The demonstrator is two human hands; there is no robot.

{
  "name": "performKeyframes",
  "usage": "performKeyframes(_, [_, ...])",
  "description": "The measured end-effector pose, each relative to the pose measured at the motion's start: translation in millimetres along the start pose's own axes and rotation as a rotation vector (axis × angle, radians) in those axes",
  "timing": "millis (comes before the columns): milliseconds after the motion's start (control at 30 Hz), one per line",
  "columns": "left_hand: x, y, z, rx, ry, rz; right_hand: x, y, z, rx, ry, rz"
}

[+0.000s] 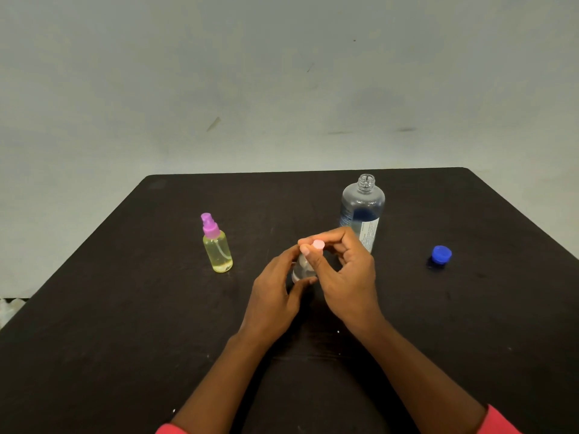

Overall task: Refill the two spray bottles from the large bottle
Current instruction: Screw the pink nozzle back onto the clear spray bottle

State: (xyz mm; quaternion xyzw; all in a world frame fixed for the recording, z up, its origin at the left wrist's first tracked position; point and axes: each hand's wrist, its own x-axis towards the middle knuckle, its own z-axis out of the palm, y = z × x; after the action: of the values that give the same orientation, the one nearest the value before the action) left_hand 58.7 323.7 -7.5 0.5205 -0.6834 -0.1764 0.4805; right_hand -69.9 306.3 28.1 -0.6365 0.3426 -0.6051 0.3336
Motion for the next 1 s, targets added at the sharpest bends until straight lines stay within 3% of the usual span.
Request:
performKeyframes(233, [0.4,1.2,-1.3,-0.028,0.027,-0.028,4.0,-0.8,-5.0,0.052,-0.152,-0.019])
performKeyframes(433, [-0.3,0.0,-0.1,-0.006,-0.022,-0.023,4.2,-0.9,-4.7,0.016,-0.06,0.04])
performKeyframes(667, [0.4,2.8,-1.1,-0.03,0.015,-0.024,1.9,0.9,-3.0,0.047,-0.153,-0.03])
performKeyframes(867, [-0.6,2.1,0.0,-0.007,-0.017,-0.005,2.4,-0.9,-3.5,0.032,-0.041,-0.002])
performKeyframes(1000, [0.0,1.0,0.1,-0.011,-0.017,-0.008,1.8,-1.5,-2.6,0.032,-0.063,-0.021])
